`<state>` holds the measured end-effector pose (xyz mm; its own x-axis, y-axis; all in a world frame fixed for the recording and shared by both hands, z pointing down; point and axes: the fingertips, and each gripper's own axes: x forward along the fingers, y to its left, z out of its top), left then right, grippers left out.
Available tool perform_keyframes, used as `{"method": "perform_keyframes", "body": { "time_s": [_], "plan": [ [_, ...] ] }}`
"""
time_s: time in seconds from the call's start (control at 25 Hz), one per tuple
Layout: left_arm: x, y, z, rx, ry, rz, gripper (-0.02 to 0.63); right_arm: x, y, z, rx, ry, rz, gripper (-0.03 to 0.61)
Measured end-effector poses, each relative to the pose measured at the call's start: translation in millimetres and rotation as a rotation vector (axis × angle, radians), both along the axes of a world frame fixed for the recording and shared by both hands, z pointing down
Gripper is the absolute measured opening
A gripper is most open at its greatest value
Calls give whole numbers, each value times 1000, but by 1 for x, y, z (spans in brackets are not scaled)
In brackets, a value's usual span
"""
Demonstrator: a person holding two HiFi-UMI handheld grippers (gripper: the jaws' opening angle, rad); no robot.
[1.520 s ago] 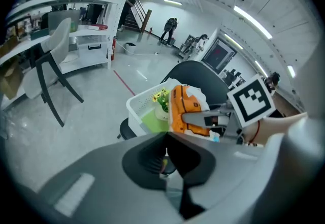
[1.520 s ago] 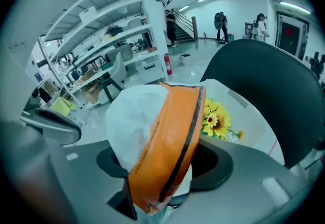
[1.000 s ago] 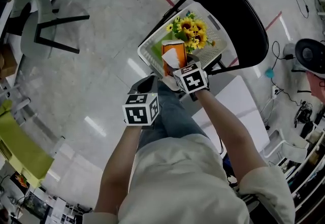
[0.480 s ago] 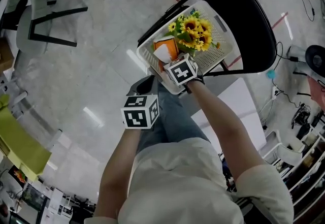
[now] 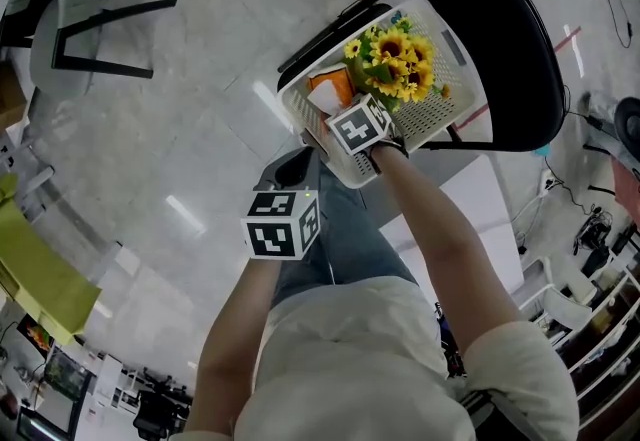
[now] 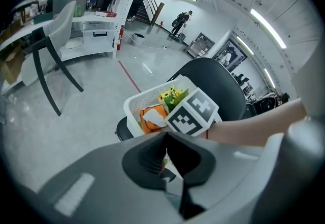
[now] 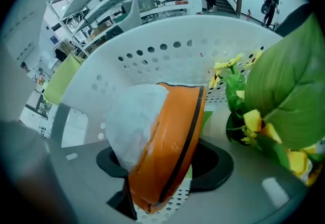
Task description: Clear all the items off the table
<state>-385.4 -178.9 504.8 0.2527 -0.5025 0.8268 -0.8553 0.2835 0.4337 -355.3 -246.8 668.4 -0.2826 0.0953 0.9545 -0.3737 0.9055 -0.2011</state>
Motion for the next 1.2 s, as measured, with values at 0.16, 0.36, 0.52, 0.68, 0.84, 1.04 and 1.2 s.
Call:
{"method": "perform_keyframes", "body": {
  "time_s": [0.16, 0.36, 0.52, 0.68, 0.84, 1.04, 1.2],
  "plan": [
    [-4, -3, 4, 7, 14, -2, 8, 0, 4, 16, -10, 33, -27, 298],
    [-8, -2, 8, 5, 33, -6, 9, 2, 4, 32, -18, 66, -46, 299],
    [-12, 1, 10, 3, 30, -10, 9, 3, 5, 37, -25, 56, -52, 301],
    [-13, 7, 12, -1, 26, -6, 9, 4, 5, 40, -31, 43, -52, 308],
    [-11, 13, 14, 0, 24, 9, 9, 6, 5, 41, -25, 57, -32, 327],
    [-6, 20, 10, 12, 22, 19, 9, 16, 6, 41, -2, 98, 25, 391],
    [-5, 28, 3, 21, 16, 29, 9, 21, 6, 31, 13, 89, 84, 422]
  ]
}}
